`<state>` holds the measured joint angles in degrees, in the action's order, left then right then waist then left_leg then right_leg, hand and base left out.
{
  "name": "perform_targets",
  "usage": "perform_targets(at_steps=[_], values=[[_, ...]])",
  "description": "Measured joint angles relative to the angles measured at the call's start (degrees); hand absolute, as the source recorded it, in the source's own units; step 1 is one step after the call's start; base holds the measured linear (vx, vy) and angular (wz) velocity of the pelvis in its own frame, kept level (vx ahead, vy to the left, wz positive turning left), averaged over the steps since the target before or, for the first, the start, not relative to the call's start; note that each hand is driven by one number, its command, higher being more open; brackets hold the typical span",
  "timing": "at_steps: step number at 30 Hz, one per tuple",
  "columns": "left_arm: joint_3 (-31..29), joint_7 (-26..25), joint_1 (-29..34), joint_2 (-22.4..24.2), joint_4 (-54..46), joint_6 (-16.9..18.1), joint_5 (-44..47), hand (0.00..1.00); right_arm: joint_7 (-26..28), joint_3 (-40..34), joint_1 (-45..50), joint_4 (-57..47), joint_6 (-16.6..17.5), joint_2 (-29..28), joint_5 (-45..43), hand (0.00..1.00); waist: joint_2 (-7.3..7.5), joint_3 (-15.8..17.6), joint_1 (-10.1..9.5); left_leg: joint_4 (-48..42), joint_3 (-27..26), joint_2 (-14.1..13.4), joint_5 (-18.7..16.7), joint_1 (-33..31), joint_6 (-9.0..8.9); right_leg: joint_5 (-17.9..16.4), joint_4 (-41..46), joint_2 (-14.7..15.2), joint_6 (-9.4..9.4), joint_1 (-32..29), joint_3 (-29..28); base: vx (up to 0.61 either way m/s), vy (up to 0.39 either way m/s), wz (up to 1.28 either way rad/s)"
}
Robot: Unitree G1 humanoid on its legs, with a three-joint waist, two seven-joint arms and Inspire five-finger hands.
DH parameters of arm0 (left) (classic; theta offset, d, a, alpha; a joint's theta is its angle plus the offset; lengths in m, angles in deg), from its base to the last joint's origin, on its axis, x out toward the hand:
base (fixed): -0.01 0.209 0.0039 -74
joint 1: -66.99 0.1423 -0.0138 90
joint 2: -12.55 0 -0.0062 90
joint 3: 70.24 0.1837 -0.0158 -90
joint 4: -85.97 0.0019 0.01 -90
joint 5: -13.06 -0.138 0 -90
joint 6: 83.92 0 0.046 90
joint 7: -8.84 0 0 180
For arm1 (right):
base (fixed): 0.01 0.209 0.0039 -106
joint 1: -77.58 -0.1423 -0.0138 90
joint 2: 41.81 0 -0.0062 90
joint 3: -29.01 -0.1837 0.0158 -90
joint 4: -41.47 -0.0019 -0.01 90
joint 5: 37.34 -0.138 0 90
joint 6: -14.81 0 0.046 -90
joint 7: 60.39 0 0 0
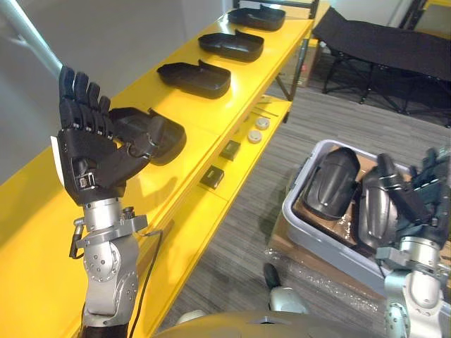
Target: Walk over and take three plastic housings, then place them on the shelf
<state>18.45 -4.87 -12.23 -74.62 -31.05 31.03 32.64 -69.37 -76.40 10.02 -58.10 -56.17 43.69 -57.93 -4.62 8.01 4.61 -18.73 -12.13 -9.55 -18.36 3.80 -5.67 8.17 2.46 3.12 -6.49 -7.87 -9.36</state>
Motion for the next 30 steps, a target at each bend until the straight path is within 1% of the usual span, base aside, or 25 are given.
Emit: perform_targets(at_steps=[2,4,5,6,7,8,9,10,12,13,14,16,17,18,19,20,21,22,23,25,26,27,28,29,30], values=[[2.48,-0.75,-0.32,-0.27,-1.19,0.92,-3.6,1.0,-0.2,0.3,2.33,0.69,0.18,-3.71,-0.12,1.0,-0.05,1.71,0.13,-5.21,1.46,0.03,-2.14,-1.15,0.06,-3.51,8.92,0.21,0.14,-2.58,0.98,-0.07,0.075,0.24],[3.91,-0.55,-0.9,-0.38,-2.05,1.14,-4.44,1.0,0.37,0.2,5.02,-0.02,0.81,-7.71,-1.55,1.0,0.38,4.11,0.26,-7.75,0.69,0.14,-3.57,0.42,0.44,-4.4,14.01,0.4,0.23,-2.81,1.15,-0.14,0.075,-0.19],[3.91,-0.31,-0.55,-0.48,-2.91,1.19,-4.43,1.0,2.01,0.23,7.59,-1.64,1.7,-10.23,-3.7,1.0,1.32,4.99,0.12,-9.31,-1.12,0.49,-4.53,1.24,0.99,-4.31,14.93,0.93,0.09,-2.69,2.06,-0.24,0.072,-0.65],[3.19,-0.6,0.47,-0.7,-4.18,1.24,-4.45,1.0,3.5,0.39,8.61,-3.48,1.98,-11.51,-5.55,1.0,2.43,5.75,-0.11,-10.01,-3.37,0.46,-4.98,1.85,1.88,-3.37,13.9,1.82,-0.84,-2.65,4.45,-0.37,0.044,-1.09],[1.57,-1.4,1.98,-0.68,-5.57,1.25,-4.46,1.0,5.53,0.49,8.73,-4.81,3.12,-12.02,-7.43,1.0,1.65,6.36,-0.31,-10.01,-6.37,-0.4,-4.83,2.3,2.51,-0.27,10.12,2.59,-1.31,-1.69,7.02,-0.34,0.016,-1.07],[0.15,-1.46,2.26,-0.69,-5.61,1.26,-4.46,1.0,6.11,0.52,8.45,-5.32,3.54,-11.91,-8.15,1.0,1.81,6.69,-0.31,-9.7,-7.86,-0.45,-4.43,2.55,3.01,-1.69,13.4,3.86,0.58,-2.48,11.21,-0.35,0.004,-1.01],[-1.57,-1.49,2.65,-0.67,-5.6,1.26,-4.29,1.0,6.22,0.75,7.38,-5.33,4.14,-11.01,-8.59,1.0,2.24,6.47,-0.37,-8.89,-9.72,-0.5,-3.66,2.69,3.31,-5.91,20.1,6.04,3.66,-3.72,16.49,-0.27,0.003,-0.98],[-4.52,-1.48,2.72,-0.61,-5.6,1.25,-3.88,1.0,5.54,2.27,4.11,-4.56,4.65,-8.42,-8.73,1.0,2.29,6.46,-1.25,-7.43,-12.15,-1.42,-1.87,2.64,3.35,-11.64,30.39,10.08,7.45,-4.09,23.74,-0.23,-0.02,-0.93],[-7.49,-1.11,2.74,-0.6,-5.57,1.26,-2.5,1.0,3.09,5.03,-0.5,-1.98,5.07,-5.54,-6.52,1.0,2.34,6.42,-2.58,-6.37,-14.21,-3.2,-0.04,2.22,2.65,-14.24,37.18,14.0,8.73,-2.78,27.55,-0.15,-0.087,-0.79],[-8.91,-1.08,2.69,-0.57,-5.47,1.27,-1.5,1.0,0.93,7.64,-4.27,1.12,5.04,-4.26,-4.29,1.0,2.82,5.9,-3.39,-6.24,-15.21,-4.99,1.22,1.14,1.81,-15.38,39.42,16.67,8.31,-0.71,28.37,-0.13,-0.294,-0.62],[-9.47,-1.07,2.65,-0.57,-5.32,1.28,-1.41,1.0,-0.02,8.9,-6.03,3.03,4.97,-4.31,-3.27,1.0,3.15,5.43,-4.04,-6.36,-15.45,-5.99,2.02,0.18,1.22,-15.8,39.36,18.1,7.79,0.75,28.42,-0.07,-0.339,-0.56],[-10.33,-1.0,2.62,-0.24,-4.74,1.25,0.92,1.0,-1.53,11.61,-9.2,7.13,4.34,-4.83,-0.37,1.0,4.14,4.5,-6.1,-9.25,-15.64,-9.86,3.31,-4.39,-0.53,-15.11,34.38,21.91,6.42,4.88,27.93,-0.04,-0.366,-0.49],[-10.88,-1.17,2.62,0.23,-4.52,1.2,2.94,1.0,-1.38,12.3,-10.11,8.08,3.43,-5.33,1.1,1.0,4.82,4.17,-6.82,-12.2,-15.59,-12.26,3.73,-7.4,-1.3,-12.82,26.59,22.94,3.56,7.47,27.53,-0.07,-0.507,-0.58],[-11.31,-1.24,2.62,0.94,-4.2,1.07,4.2,1.0,-1.23,12.58,-9.84,8.28,2.53,-5.94,2.3,1.0,5.41,3.94,-7.17,-14.6,-14.98,-15.02,4.57,-9.63,-2.85,-12.93,18.85,20.54,-5.01,10.48,26.37,-0.09,-0.65,-0.65],[-10.88,-1.17,3.19,2.81,-4.06,0.7,4.91,1.0,-1.14,12.55,-9.66,8.3,1.33,-5.9,2.38,1.0,4.47,3.82,-7.24,-13.97,-14.56,-17.21,5.81,-9.67,-4.89,-15.53,16.63,18.15,-8.53,11.4,27.71,-0.06,-0.55,-0.55],[-10.47,-1.16,3.63,4.34,-3.99,0.33,4.9,1.0,-1.02,12.37,-9.1,8.3,0.42,-5.72,2.38,1.0,3.7,3.65,-6.91,-12.81,-14.33,-18.4,6.95,-9.32,-5.72,-16.91,16.06,16.49,-8.32,11.52,28.1,-0.02,-0.514,-0.41],[-9.53,-1.15,4.82,7.32,-4.0,-0.35,4.79,1.0,-0.41,11.81,-7.29,8.3,-1.14,-5.0,2.38,1.0,2.64,3.04,-5.5,-9.13,-13.62,-19.7,10.28,-8.1,-5.32,-18.11,16.55,14.0,-7.16,11.14,28.06,0.01,-0.357,-0.28],[-9.15,-1.15,5.6,8.46,-4.06,-0.38,4.78,1.0,0.03,11.28,-6.45,8.29,-1.67,-4.59,2.38,1.0,2.37,2.88,-4.57,-7.0,-13.39,-20.03,12.43,-7.08,-4.48,-18.3,17.53,13.1,-6.78,10.55,27.77,0.03,-0.465,-0.51],[-9.09,-1.08,7.19,9.42,-4.63,-0.78,5.32,1.0,1.15,10.02,-5.42,8.07,-2.32,-3.72,2.32,1.0,2.6,2.77,-3.34,-5.93,-12.14,-20.62,17.33,-6.06,0.33,-19.04,18.52,11.66,-5.25,9.06,26.9,0.01,-0.356,-0.65],[-9.08,-0.47,8.57,9.59,-5.13,-1.35,5.33,1.0,2.19,8.71,-5.25,6.99,-2.54,-2.35,2.22,1.0,3.08,2.73,-3.11,-10.17,-8.55,-21.36,20.91,-8.24,4.66,-19.72,14.65,10.09,-3.4,9.94,25.29,0.04,-0.321,-0.94],[-7.81,0.71,9.29,10.6,-4.74,-2.19,4.8,1.0,2.52,7.24,-5.21,5.72,-2.53,-0.44,2.21,1.0,2.13,2.97,-2.98,-13.84,-4.84,-20.42,17.0,-10.53,1.44,-18.3,12.24,9.15,-1.84,9.75,23.89,0.03,-0.147,-1.02],[-6.39,2.39,9.83,10.59,-4.56,-2.78,4.6,1.0,2.43,5.35,-5.27,5.04,-2.85,1.01,2.06,1.0,1.57,2.85,-3.0,-16.01,-4.02,-16.91,12.49,-11.89,1.15,-17.41,10.7,8.72,-1.83,9.6,22.77,0.0,-0.011,-0.75],[-5.82,3.47,10.02,10.52,-4.42,-2.78,4.61,1.0,2.3,4.58,-5.26,4.99,-2.94,1.68,2.05,1.0,1.48,2.83,-2.99,-16.13,-3.93,-14.72,10.49,-12.39,1.3,-17.1,10.32,8.67,-1.82,9.6,22.31,0.01,0.03,-0.52],[-5.29,5.68,9.97,10.0,-3.9,-2.75,4.88,1.0,1.98,3.55,-5.11,4.99,-3.11,1.8,2.04,1.0,1.64,2.85,-3.01,-15.04,-4.47,-12.3,7.31,-12.11,2.51,-16.93,10.44,8.69,-1.91,9.42,21.77,0.04,0.006,-0.32],[-5.23,7.58,9.61,9.38,-2.29,-2.74,5.76,1.0,0.87,3.18,-5.41,4.88,-3.74,2.35,2.28,1.0,1.69,2.6,-2.84,-12.92,-3.95,-10.77,7.78,-10.67,1.89,-16.09,10.2,8.89,-2.49,8.76,21.88,0.03,0.004,-0.28]])
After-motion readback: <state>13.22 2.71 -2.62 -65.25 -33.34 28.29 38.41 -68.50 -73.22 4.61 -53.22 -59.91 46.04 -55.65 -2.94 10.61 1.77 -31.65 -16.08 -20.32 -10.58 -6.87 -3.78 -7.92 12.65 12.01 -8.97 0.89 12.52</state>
